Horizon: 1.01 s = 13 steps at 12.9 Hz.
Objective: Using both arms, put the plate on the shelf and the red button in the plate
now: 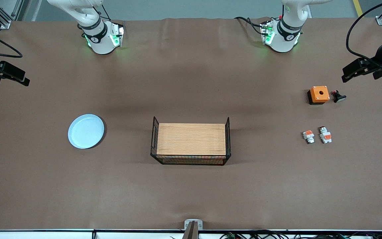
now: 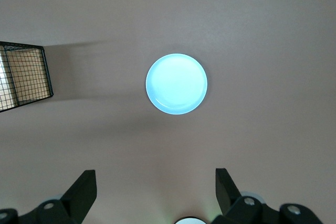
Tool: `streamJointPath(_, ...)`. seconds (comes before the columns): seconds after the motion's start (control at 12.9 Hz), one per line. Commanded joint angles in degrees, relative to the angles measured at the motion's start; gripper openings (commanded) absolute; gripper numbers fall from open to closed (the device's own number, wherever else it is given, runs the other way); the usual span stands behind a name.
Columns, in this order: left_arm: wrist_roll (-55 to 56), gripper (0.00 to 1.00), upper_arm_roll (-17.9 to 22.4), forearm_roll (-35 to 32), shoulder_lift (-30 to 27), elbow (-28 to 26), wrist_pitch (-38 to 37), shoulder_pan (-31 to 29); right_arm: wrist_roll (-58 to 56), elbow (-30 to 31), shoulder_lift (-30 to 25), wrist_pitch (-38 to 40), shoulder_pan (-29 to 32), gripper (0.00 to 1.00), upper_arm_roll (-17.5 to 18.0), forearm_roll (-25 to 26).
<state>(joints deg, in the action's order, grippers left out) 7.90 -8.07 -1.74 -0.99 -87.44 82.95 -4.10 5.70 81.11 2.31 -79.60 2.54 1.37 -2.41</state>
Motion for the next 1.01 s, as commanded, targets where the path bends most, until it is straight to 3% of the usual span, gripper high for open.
streamJointPath(0.0,0.01,1.00,-0.10,-0.81,0.02,0.96,-1.12,-0.12,0.01,-1.05,0.50,0.41,1.24,1.00,1.27,0.74)
streamJointPath(0.23,0.09,1.00,-0.01,-0.90,0.98,0.96,-1.04,-0.39,0.01,-1.05,0.50,0.41,0.97,1.00,1.27,0.83)
streamJointPath(0.39,0.88,1.00,-0.01,-0.90,4.75,0.70,0.10,-1.61,0.01,-1.05,0.50,0.41,1.15,1.00,1.27,0.83)
streamJointPath(0.7,1.15,1.00,-0.19,-6.16,11.26,-2.98,7.90,-5.73,0.62,-0.61,0.67,0.41,1.50,1.00,1.27,0.65)
streamJointPath(0.93,0.98,1.00,-0.10,-6.34,14.87,-8.42,15.54,-8.20,-0.07,-0.43,6.53,0.85,2.02,1.00,1.18,0.83)
